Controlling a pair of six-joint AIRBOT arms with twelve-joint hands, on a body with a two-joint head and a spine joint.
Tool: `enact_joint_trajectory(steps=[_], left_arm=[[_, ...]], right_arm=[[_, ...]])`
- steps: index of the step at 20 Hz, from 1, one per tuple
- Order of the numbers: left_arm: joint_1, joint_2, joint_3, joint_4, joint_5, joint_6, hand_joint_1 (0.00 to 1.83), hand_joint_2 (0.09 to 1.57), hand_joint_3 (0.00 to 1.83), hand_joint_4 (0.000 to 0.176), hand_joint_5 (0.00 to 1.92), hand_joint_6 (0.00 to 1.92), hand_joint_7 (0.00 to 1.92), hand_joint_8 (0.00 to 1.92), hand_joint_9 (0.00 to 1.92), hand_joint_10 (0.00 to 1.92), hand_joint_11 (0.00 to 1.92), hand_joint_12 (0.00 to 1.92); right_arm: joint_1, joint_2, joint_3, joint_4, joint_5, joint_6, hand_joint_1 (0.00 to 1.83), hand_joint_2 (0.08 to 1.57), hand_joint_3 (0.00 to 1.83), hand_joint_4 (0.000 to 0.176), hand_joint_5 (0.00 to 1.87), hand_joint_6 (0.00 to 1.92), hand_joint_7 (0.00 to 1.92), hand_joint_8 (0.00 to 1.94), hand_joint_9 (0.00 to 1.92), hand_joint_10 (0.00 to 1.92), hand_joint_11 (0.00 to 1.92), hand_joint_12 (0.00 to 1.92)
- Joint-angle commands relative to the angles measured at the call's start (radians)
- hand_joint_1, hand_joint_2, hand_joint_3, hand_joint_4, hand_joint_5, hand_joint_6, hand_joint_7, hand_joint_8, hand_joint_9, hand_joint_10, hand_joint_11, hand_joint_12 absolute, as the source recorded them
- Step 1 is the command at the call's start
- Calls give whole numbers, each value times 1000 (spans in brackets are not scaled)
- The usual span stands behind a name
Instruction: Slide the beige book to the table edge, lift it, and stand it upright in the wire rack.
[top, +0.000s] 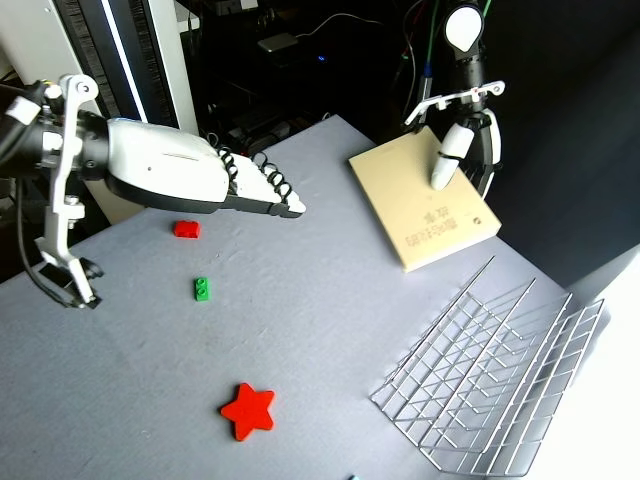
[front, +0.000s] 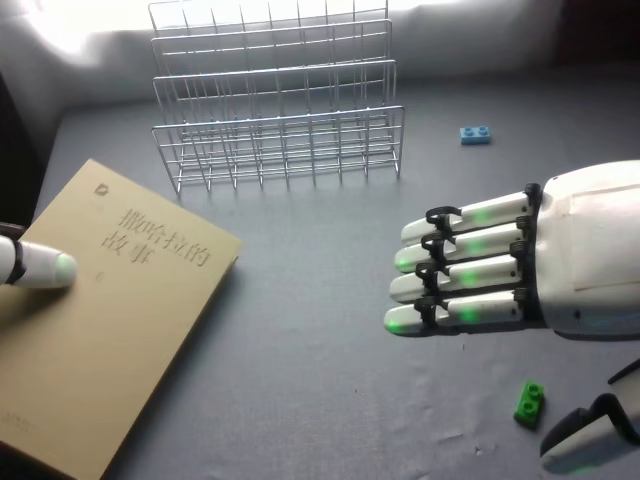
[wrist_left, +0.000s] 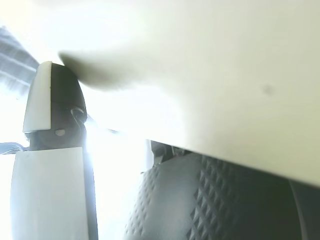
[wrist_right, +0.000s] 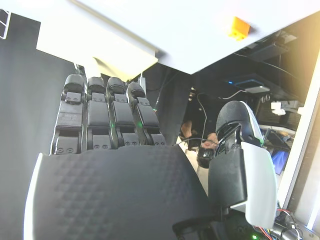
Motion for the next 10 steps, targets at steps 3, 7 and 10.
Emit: enact_joint_trajectory(steps=[3,7,10], left_arm=[[-35,24,-14,0,69,-2,1174,1241,2,0,699,1275,805,1450,671,1259,546,1439],[-81,37,-29,-11,77,-2,1161,1253,0,0,692,1306,776,1468,657,1241,549,1411],[-116,48,-34,-13,71,-2,1182,1238,0,0,729,1226,795,1475,669,1259,563,1412]], right_arm=[[11,-1,-6,52,-3,6,0,1075,0,0,4,1,0,0,0,0,0,0],[11,-1,-6,52,-4,6,0,1088,3,0,0,0,0,0,0,0,0,0],[10,-1,-6,52,-4,6,0,1074,0,0,0,0,0,0,0,0,0,0]])
